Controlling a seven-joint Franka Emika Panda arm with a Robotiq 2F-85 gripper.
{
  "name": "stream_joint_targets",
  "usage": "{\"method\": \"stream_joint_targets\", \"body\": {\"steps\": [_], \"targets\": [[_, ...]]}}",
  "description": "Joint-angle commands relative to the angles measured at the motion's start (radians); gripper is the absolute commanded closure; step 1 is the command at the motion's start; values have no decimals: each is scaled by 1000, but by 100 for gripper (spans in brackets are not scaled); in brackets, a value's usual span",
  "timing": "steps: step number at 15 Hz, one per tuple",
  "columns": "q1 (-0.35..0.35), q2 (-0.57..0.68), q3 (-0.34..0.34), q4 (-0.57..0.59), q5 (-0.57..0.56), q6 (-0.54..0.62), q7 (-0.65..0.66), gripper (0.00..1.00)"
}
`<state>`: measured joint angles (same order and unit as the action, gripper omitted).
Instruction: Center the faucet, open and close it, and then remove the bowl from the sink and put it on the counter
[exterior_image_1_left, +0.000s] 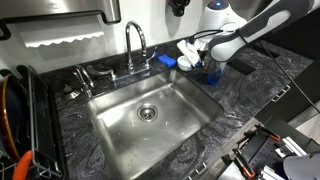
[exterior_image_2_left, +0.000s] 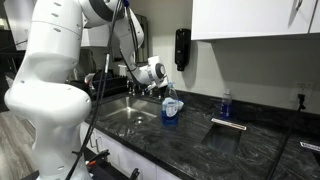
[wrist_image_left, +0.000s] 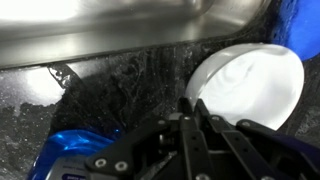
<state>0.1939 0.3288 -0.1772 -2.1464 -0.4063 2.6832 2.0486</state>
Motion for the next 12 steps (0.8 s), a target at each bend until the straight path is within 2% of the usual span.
{"method": "stream_joint_targets", "body": {"steps": [1,2,4,12], "targets": [[-25,-13,24,-14,55,22,-43,98],[-26,-12,28,-15,71,22,-51,68],[-25,-13,33,-16,97,23,-64,60],[-7,-27,18,-22,89,24,-43,4]]}}
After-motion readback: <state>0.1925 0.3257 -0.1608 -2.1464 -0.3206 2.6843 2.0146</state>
